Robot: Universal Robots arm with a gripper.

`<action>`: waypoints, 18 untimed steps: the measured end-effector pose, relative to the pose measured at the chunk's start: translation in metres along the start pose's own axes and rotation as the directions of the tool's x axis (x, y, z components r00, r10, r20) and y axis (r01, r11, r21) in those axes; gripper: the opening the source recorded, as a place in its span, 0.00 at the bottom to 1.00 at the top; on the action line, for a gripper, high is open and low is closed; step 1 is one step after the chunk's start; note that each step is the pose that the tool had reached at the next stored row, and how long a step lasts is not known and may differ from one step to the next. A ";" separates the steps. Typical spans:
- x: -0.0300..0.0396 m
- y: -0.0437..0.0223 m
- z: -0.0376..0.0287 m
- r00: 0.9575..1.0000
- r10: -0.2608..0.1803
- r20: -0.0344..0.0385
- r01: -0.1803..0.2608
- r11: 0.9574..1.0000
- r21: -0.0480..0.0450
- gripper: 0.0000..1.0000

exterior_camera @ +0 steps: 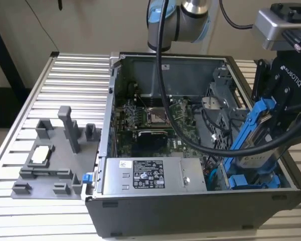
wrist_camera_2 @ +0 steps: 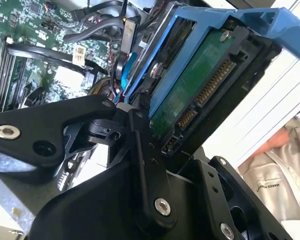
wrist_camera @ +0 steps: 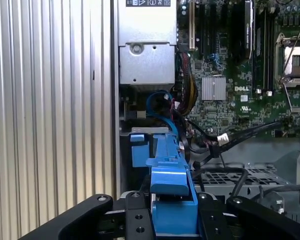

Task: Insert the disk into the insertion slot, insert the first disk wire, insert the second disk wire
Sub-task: 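Insert the disk into the insertion slot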

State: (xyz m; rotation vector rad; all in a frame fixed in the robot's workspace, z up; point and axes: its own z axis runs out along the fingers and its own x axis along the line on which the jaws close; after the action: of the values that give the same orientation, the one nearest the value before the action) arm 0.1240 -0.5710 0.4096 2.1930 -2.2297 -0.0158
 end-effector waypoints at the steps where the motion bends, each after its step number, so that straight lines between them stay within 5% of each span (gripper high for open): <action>1: 0.0000 -0.0001 0.0013 1.000 0.000 0.000 0.000 1.000 0.000 0.33; 18: -0.0001 -0.0008 0.0312 1.000 0.000 0.000 0.000 1.000 0.000 0.33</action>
State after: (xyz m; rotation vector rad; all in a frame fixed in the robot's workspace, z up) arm 0.1242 -0.5710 0.3784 2.1933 -2.2295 -0.0158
